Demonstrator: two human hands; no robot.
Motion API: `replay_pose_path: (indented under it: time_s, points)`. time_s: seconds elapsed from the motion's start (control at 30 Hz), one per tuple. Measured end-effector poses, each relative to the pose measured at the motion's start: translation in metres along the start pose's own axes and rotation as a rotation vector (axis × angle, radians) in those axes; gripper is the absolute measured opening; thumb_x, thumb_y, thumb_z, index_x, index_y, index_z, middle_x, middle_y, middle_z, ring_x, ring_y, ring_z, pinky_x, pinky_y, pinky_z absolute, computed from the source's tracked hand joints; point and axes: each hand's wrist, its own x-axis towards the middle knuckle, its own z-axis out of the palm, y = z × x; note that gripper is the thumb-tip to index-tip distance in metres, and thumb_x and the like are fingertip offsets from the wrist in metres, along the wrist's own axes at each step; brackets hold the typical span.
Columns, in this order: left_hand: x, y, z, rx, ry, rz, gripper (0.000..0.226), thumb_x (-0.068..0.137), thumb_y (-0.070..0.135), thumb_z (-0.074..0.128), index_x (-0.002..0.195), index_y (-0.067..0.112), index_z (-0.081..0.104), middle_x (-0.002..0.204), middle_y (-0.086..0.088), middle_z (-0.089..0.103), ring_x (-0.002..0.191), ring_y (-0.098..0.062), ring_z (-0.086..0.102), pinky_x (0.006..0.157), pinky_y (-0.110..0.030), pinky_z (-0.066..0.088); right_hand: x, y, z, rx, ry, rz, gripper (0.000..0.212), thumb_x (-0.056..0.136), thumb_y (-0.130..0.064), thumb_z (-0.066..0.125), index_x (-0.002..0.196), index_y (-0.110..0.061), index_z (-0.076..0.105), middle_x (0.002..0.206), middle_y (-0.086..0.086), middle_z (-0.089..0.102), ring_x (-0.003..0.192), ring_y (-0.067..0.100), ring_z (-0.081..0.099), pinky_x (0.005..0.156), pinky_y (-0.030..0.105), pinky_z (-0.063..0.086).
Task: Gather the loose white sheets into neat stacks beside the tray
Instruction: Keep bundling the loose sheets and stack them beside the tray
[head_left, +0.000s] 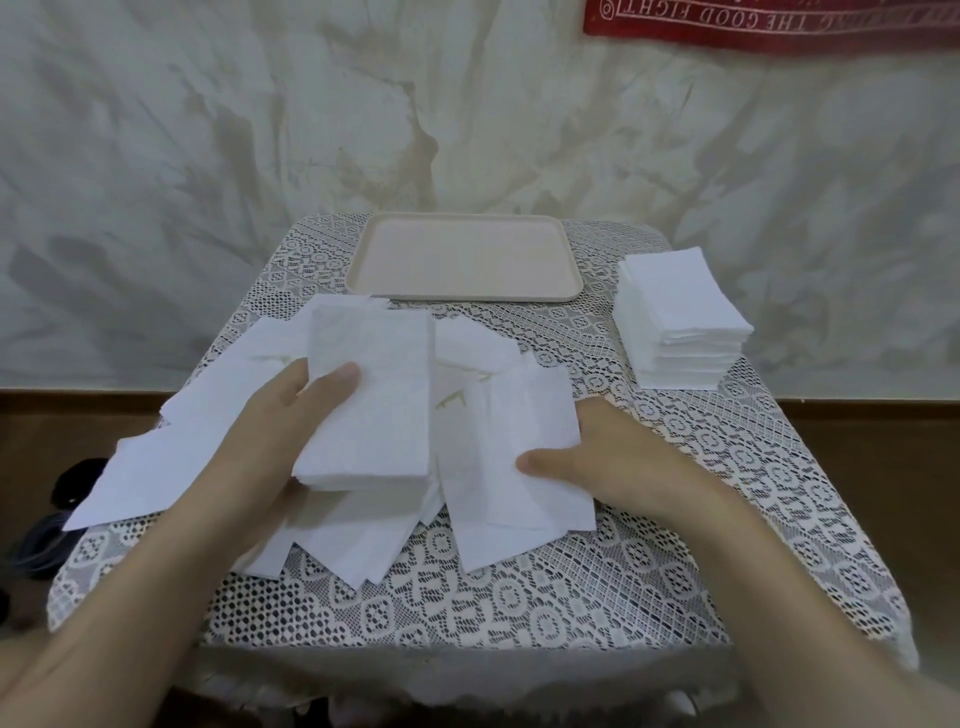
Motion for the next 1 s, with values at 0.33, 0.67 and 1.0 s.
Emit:
replay_pose_path:
  time_s: [0.33,0.67,1.0]
  points:
    - [-0.002,0.001,0.004,-0.073,0.034,0.031,0.034,0.099,0.045,0.059,0.119,0.020,0.070,0.109,-0.003,0.079,0.095,-0.020,0.076,0.085,-0.042,0.055,-0.003,-0.003,-0.015,0.076,0.016,0.000,0.010,0.092,-0.022,0.074,0.101,-0.018,0.075,0.100,-0.005,0.078,0.093,0.012,0.074,0.087,0.031,0.058]
    - [0.003,-0.003,0.001,-0.153,0.004,0.024,0.050,0.094,0.045,0.071,0.134,0.015,0.066,0.125,-0.013,0.076,0.116,-0.034,0.072,0.102,-0.055,0.052,-0.006,-0.001,-0.024,0.431,0.221,-0.114,0.014,0.095,-0.018,0.070,0.106,-0.027,0.070,0.100,-0.011,0.079,0.092,0.008,0.074,0.079,0.027,0.058]
    - [0.003,-0.010,0.017,-0.098,-0.031,0.088,0.043,0.095,0.043,0.061,0.129,0.017,0.065,0.117,-0.005,0.079,0.104,-0.023,0.077,0.081,-0.038,0.059,-0.008,-0.022,-0.005,0.706,0.132,-0.167,0.022,0.095,-0.012,0.067,0.115,-0.021,0.070,0.101,-0.008,0.079,0.088,0.008,0.075,0.071,0.025,0.057]
